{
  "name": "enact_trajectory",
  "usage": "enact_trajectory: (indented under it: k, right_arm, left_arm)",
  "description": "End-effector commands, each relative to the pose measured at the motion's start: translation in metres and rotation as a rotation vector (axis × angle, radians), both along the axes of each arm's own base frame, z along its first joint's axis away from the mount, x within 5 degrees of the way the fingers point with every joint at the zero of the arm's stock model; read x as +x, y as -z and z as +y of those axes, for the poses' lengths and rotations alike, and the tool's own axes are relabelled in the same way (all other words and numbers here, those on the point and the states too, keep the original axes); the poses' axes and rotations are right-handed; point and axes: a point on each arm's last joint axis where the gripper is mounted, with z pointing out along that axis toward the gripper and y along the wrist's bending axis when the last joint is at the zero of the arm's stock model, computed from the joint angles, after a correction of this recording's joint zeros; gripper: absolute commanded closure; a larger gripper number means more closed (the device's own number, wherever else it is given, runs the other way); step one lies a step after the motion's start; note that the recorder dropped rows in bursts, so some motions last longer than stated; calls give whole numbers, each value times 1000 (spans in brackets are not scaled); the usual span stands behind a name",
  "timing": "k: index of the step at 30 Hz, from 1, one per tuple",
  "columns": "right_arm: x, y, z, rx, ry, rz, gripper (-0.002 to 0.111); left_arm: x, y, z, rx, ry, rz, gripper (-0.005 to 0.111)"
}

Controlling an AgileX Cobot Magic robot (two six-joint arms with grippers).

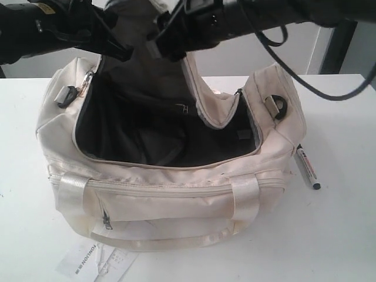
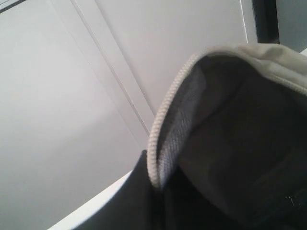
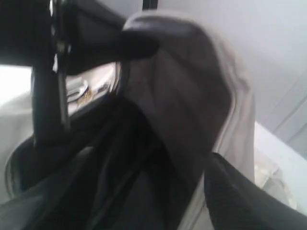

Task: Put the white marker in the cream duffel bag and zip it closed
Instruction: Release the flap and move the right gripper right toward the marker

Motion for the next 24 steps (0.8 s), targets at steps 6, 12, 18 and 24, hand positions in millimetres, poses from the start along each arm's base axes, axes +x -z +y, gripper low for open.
enact_trajectory:
  k: [6, 12, 18, 24]
  right_arm:
    - [-43, 2, -36, -252, 6, 216, 75]
    - [-56, -2, -73, -335, 72, 316, 108]
    - [-54, 18, -125, -322, 221, 490, 108]
    - [-50, 36, -167, -228, 380, 548, 108]
  left_arm:
    - [0, -6, 2, -13, -12, -34, 107]
    - [0, -6, 2, -27, -16, -30, 107]
    - [1, -7, 3, -103, -42, -12, 107]
    - [3, -16, 8, -221, -114, -74, 107]
